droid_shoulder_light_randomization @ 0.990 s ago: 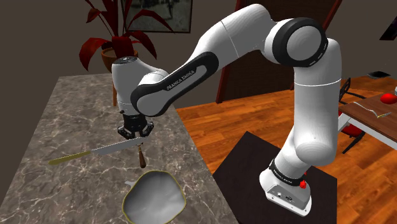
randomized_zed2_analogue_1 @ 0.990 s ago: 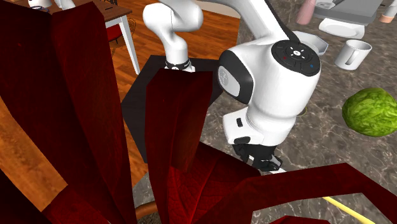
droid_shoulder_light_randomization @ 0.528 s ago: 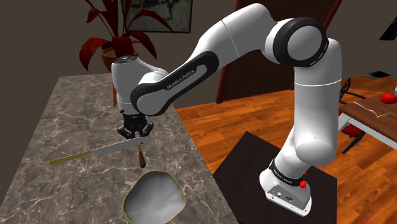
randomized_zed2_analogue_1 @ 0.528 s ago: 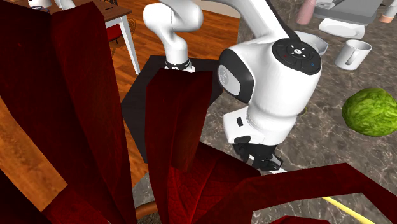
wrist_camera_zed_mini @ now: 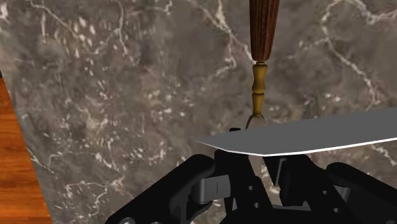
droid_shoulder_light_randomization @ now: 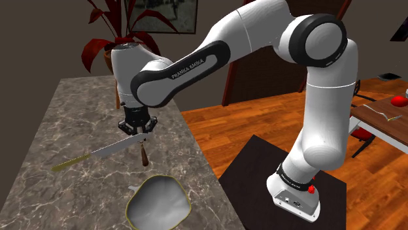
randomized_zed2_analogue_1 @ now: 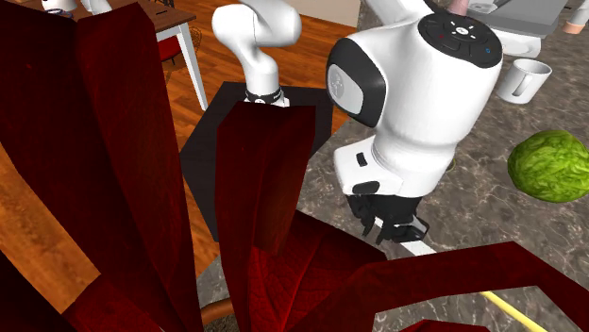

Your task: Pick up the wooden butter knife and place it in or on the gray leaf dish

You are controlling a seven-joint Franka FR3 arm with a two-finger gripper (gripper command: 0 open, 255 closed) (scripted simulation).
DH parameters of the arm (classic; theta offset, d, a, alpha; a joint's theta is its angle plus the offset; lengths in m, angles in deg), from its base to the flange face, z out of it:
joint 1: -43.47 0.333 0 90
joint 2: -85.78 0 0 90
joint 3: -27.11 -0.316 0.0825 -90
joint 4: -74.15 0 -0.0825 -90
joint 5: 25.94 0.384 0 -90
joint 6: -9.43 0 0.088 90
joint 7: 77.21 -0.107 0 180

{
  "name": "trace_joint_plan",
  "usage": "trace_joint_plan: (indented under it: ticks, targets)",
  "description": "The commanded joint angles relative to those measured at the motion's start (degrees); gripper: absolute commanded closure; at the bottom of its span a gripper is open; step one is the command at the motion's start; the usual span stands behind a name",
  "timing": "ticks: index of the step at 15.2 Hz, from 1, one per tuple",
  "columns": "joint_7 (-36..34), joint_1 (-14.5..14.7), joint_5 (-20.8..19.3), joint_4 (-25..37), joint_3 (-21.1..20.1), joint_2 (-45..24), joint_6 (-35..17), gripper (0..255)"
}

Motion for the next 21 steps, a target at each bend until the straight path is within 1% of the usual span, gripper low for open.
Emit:
trace_joint_plan:
  ticks: [1, 14, 15, 21]
  targets:
    - [0.3, -0.1, 0.4, 0.5, -0.2, 0.7, 1.2, 255]
    - [1.6, -0.7, 2.7, 6.0, -1.2, 4.4, 9.8, 255]
    - [1.6, -0.7, 2.7, 6.0, -1.2, 4.4, 9.9, 255]
    - [-2.7, 1.1, 6.2, -3.7, -4.1, 12.2, 7.1, 255]
